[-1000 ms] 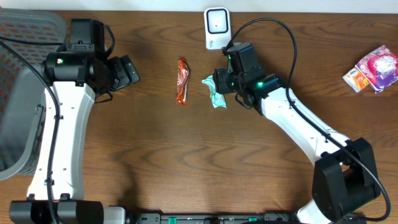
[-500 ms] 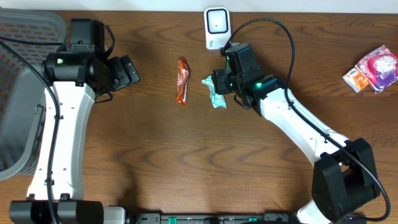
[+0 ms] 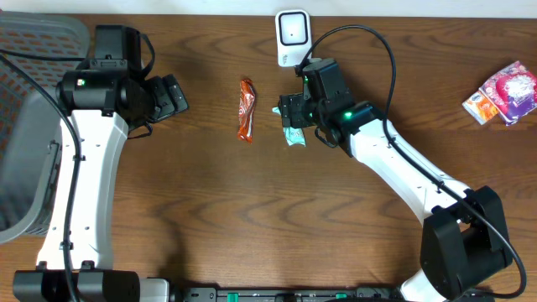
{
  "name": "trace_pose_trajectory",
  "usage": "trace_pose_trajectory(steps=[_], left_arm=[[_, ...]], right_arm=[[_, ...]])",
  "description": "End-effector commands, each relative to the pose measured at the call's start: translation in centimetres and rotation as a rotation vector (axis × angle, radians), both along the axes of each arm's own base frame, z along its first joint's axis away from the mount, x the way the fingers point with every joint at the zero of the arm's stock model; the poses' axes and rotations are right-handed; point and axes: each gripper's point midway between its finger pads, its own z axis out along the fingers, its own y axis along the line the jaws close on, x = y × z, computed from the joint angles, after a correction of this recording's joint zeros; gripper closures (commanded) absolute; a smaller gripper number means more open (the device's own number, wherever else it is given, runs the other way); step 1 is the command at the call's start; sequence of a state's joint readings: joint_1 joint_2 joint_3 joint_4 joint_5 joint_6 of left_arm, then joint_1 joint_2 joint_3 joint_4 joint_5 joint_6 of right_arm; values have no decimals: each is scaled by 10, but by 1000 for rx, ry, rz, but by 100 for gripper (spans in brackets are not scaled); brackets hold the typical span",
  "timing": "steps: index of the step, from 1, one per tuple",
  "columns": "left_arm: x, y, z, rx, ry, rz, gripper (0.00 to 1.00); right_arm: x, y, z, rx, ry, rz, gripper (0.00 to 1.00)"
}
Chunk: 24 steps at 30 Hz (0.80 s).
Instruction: Scan the item barcode
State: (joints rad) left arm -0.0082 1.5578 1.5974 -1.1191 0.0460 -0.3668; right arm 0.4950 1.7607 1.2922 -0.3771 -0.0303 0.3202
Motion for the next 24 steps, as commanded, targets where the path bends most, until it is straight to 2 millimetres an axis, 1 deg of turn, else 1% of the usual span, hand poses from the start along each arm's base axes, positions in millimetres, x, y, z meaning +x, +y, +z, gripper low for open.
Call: trace_pose_trajectory(steps=[1, 2, 3, 5, 15, 18, 20, 22, 24], left_arm=[[-1, 2, 6, 7, -17, 10, 2], [-1, 2, 6, 7, -17, 10, 2], [-1, 2, 6, 7, -17, 10, 2], [-1, 2, 6, 7, -17, 10, 2], [-1, 2, 6, 7, -17, 10, 2], [-1, 2, 6, 7, -17, 10, 2], [-1, 2, 6, 7, -17, 10, 2], [-1, 2, 6, 7, -17, 10, 2], [-1, 2, 6, 7, -17, 10, 2]], right_arm=[[-1, 4, -3, -3, 4, 15, 13], [-1, 4, -3, -3, 4, 15, 10], [-1, 4, -3, -3, 4, 16, 5], [-2, 5, -3, -3, 4, 17, 1], [-1, 3, -4, -9, 4, 12, 1], [-2, 3, -4, -4, 9, 7, 5], [-2, 3, -5, -4, 13, 8, 7], [-3, 3, -5, -5, 13, 8, 6], [-3, 4, -5, -3, 14, 12, 4]])
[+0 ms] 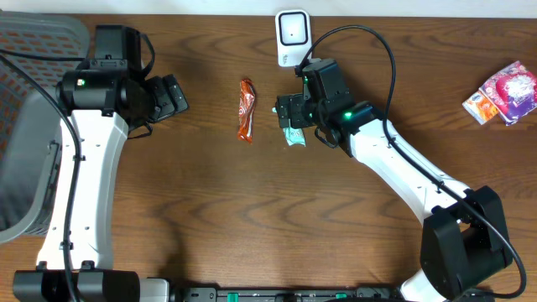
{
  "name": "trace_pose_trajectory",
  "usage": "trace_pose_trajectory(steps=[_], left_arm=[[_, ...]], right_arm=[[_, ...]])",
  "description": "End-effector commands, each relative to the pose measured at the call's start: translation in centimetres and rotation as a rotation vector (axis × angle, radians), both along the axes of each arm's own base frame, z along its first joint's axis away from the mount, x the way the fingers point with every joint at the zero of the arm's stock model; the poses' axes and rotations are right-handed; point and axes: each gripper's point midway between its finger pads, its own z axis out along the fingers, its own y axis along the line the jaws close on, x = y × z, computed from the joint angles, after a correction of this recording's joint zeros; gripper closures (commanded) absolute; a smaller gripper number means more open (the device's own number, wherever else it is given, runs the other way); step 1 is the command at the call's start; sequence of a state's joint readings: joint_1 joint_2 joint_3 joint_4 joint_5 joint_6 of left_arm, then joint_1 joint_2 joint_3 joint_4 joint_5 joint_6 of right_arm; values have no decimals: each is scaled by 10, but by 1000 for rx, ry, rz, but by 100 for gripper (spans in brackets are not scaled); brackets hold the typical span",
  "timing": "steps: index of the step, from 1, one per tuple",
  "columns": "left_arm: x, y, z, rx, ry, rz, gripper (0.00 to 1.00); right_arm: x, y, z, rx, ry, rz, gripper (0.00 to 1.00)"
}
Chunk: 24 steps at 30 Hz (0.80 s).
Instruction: Scan the item barcode
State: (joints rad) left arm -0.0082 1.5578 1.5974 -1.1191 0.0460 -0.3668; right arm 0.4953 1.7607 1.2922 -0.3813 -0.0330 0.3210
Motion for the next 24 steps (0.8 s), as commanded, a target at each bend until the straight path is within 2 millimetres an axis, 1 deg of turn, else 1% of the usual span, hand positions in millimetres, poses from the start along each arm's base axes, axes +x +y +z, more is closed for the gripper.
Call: trace_pose_trajectory(steps=[1, 6, 14, 24], left_arm=[[-1, 2, 6, 7, -17, 10, 2], [-1, 2, 6, 7, -17, 10, 2], [-1, 2, 6, 7, -17, 10, 2], [-1, 2, 6, 7, -17, 10, 2]], right_arm=[[-2, 4, -4, -3, 8, 12, 4], [-4, 9, -3, 0, 3, 21, 3], [-3, 10, -2, 4, -1, 22, 1], [-7, 21, 1, 40, 4, 61, 1]])
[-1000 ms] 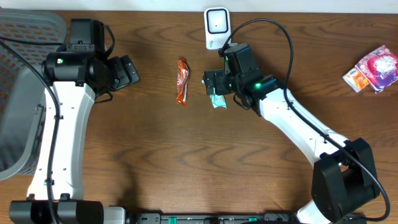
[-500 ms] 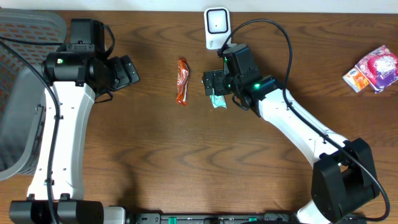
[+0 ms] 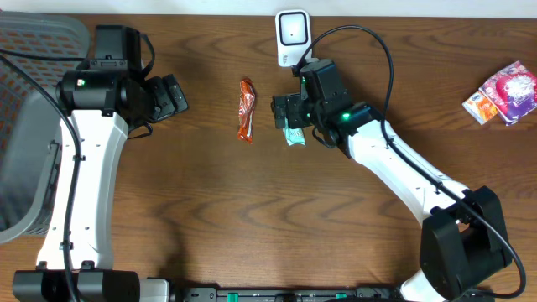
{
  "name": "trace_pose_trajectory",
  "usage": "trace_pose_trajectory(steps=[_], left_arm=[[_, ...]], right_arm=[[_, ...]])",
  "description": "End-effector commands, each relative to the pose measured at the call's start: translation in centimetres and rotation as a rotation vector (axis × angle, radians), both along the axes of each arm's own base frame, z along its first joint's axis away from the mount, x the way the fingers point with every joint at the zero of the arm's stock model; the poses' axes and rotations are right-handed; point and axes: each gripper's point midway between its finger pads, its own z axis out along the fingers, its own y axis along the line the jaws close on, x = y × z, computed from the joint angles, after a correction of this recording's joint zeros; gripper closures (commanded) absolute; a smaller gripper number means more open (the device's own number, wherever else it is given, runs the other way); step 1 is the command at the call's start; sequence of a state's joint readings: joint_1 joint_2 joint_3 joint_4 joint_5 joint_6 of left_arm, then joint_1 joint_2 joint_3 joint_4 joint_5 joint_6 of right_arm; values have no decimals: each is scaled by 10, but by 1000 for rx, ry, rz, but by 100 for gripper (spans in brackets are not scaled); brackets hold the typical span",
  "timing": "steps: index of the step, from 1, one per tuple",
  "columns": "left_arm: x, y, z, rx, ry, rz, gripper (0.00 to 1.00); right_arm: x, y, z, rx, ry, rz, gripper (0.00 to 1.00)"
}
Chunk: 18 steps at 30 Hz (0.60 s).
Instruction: Scan the item barcode
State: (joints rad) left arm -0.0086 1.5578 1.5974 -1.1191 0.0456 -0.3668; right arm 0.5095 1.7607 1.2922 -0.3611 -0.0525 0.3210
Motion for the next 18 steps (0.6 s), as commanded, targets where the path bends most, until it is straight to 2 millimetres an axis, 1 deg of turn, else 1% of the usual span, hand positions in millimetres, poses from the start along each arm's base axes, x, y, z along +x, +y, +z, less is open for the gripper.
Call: trace_pose_trajectory(steps=[1, 2, 4, 6, 8, 10, 14, 18], left_arm=[[-1, 2, 6, 6, -17, 10, 2], [-1, 2, 6, 6, -17, 10, 2], [-1, 2, 6, 6, -17, 10, 2], [-1, 2, 6, 6, -17, 10, 2], [-1, 2, 6, 6, -17, 10, 2], [-1, 2, 6, 6, -17, 10, 2], [-1, 2, 6, 6, -17, 10, 2], [-1, 2, 6, 6, -17, 10, 2]], right_arm=[[-5, 11, -3, 18, 15, 36, 1], [-6, 11, -3, 15, 14, 41, 1], [-6, 12, -3, 13, 12, 44, 5], [-6, 10, -3, 4, 8, 44, 15], [-5, 8, -4, -6, 4, 35, 22], [-4, 8, -5, -14, -4, 40, 25], [-5, 15, -8, -31, -31, 85, 34], [-7, 29, -18, -30, -36, 112, 35]])
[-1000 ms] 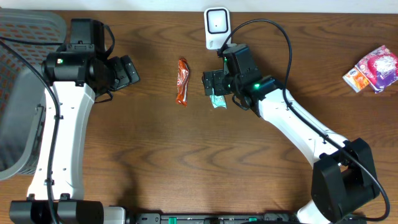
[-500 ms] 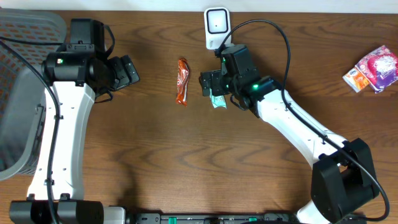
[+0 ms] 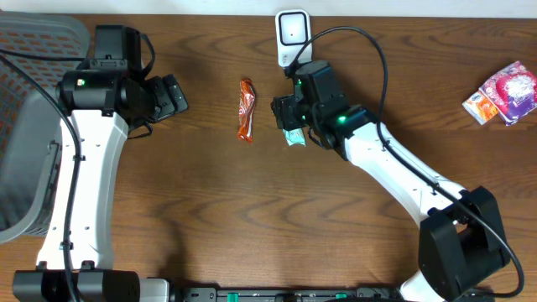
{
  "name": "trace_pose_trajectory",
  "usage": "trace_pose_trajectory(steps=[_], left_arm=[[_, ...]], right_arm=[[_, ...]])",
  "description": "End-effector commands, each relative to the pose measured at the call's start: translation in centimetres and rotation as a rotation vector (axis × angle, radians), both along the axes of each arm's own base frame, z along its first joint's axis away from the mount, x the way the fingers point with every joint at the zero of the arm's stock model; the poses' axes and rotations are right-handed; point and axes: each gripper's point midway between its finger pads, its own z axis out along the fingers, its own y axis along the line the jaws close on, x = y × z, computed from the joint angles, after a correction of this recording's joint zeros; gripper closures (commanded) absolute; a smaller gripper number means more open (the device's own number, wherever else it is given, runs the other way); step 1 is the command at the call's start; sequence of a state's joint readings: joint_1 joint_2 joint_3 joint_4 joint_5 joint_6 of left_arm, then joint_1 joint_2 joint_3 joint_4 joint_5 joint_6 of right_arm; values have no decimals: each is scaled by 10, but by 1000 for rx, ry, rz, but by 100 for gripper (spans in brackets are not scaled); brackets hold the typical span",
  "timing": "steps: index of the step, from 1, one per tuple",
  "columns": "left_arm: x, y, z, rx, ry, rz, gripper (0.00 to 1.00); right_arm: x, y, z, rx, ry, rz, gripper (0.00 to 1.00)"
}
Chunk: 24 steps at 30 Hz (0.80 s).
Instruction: Scan the item barcode
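A white barcode scanner [image 3: 293,35] stands at the table's far edge, in the middle. Just in front of it my right gripper [image 3: 283,113] is over a small teal packet [image 3: 294,137]. The packet's lower end sticks out from under the fingers, which look shut on it. An orange-red snack bar [image 3: 245,109] lies on the wood a little to the left of that gripper. My left gripper [image 3: 173,95] hovers far to the left of the bar, open and holding nothing.
A grey mesh basket [image 3: 25,126] sits at the left edge under the left arm. A pink packet [image 3: 513,87] and a small white and blue packet [image 3: 479,106] lie at the far right. The scanner's cable [image 3: 369,42] loops over the right arm.
My right wrist has shifted slightly back toward the scanner and turned a little. The teal packet stays under it. The left arm and the snack bar are unchanged.
At every earlier moment my right gripper sat over the teal packet just in front of the scanner. It crept a little to the left and then back toward the scanner. The left arm, the snack bar and the packets at the right have kept their places.
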State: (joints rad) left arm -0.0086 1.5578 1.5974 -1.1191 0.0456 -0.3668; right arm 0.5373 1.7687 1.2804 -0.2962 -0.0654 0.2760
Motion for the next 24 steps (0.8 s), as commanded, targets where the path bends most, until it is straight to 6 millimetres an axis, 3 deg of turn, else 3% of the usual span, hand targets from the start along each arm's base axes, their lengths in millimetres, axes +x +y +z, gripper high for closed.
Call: trace_pose_trajectory(steps=[1, 4, 8, 11, 16, 19, 24], left_arm=[[-1, 2, 6, 6, -17, 10, 2], [-1, 2, 6, 6, -17, 10, 2], [-1, 2, 6, 6, -17, 10, 2], [-1, 2, 6, 6, -17, 10, 2], [-1, 2, 6, 6, -17, 10, 2], [-1, 2, 6, 6, -17, 10, 2], [-1, 2, 6, 6, -17, 10, 2]], right_arm=[[-6, 15, -25, -41, 13, 53, 35], [-4, 24, -43, -91, -10, 99, 35], [2, 16, -61, -228, -52, 51, 34], [2, 13, -65, -357, -113, 48, 33], [-8, 25, -63, -444, -167, 86, 35], [-6, 16, -64, -523, -194, 48, 34], [-3, 1, -84, -637, -192, 24, 32]])
